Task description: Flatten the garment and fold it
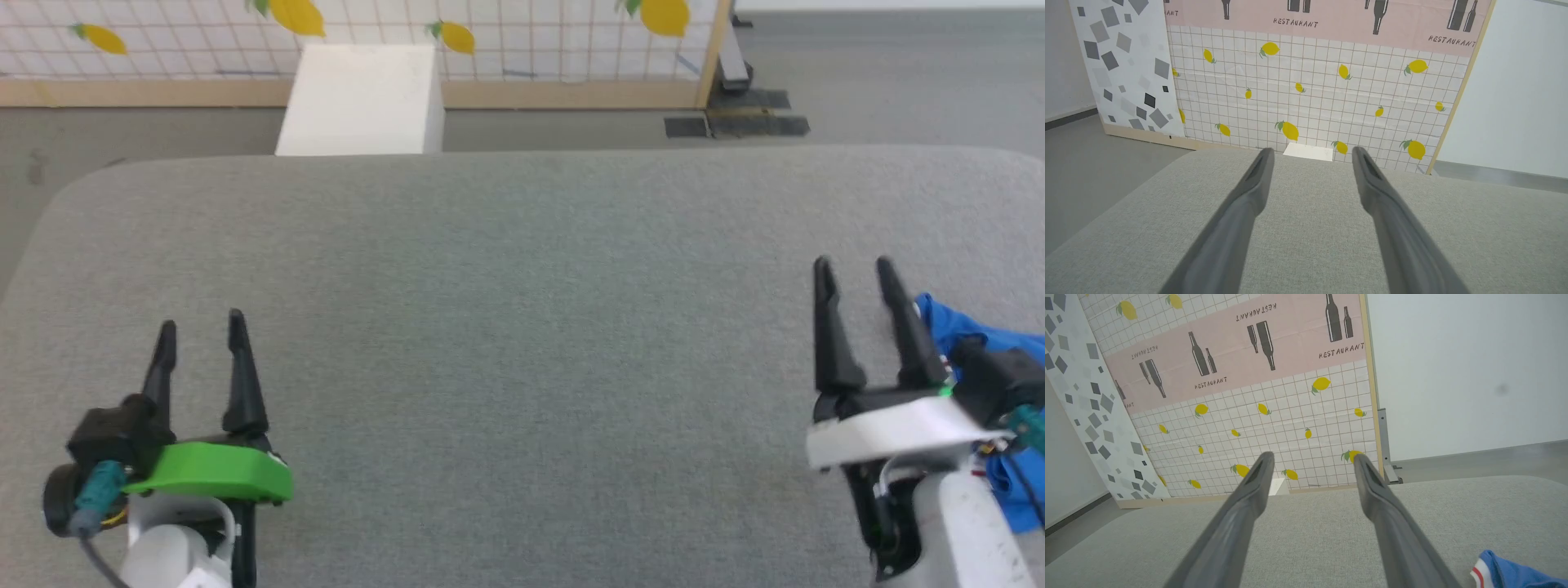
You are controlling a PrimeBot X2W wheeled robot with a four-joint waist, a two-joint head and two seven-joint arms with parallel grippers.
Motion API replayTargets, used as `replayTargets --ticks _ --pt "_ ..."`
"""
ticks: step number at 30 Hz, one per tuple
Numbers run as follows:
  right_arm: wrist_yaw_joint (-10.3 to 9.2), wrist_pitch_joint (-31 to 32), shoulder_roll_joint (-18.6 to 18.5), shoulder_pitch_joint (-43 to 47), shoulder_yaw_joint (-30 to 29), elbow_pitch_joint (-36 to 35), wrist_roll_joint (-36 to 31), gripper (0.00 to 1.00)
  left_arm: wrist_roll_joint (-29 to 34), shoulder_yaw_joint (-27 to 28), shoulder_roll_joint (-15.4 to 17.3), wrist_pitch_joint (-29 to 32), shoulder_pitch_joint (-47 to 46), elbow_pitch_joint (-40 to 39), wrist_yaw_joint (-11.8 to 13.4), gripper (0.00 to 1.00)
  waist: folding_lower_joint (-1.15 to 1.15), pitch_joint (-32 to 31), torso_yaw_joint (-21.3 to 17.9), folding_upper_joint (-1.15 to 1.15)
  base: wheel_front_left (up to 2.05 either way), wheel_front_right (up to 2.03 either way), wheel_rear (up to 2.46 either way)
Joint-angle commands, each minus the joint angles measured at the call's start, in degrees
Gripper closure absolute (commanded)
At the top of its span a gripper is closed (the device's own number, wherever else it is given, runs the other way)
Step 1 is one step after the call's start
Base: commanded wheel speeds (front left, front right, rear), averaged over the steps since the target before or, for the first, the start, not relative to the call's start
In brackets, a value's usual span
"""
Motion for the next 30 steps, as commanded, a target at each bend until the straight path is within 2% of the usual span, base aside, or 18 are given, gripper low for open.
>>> replayTargets --ticks 1,6,20,21,30 --pt "-0.09 -0.68 0.07 1.14 0.58 0.58 -0.13 0.0 1.33 -0.6 -0.31 -0.4 -0.33 0.63 0.06 0.0 0.0 -1.41 1.23 0.0 0.0 0.0 0.0" --pt "-0.09 -1.11 0.07 3.77 1.12 2.13 -1.7 0.0 3.3 -2.1 -1.16 -0.45 0.19 2.65 0.63 0.0 0.0 -2.28 1.56 0.0 0.0 0.0 0.0" --pt "-0.09 -1.24 0.08 7.69 1.26 3.89 -3.65 0.0 5.65 -4.65 -2.13 -0.46 0.81 7.33 -0.88 0.0 0.0 -2.88 1.43 0.0 0.0 0.0 0.0" --pt "0.0 -0.91 0.03 6.91 1.23 3.81 -3.57 1.0 5.53 -4.77 -1.8 -0.24 0.46 7.38 -0.64 1.0 0.0 -2.88 1.43 0.0 0.0 0.0 0.0" --pt "0.0 -0.45 0.02 7.0 1.23 3.46 -3.91 1.0 5.79 -4.92 -1.89 0.27 0.64 7.14 -0.62 1.0 0.0 -2.93 1.44 0.0 0.0 0.0 0.0"
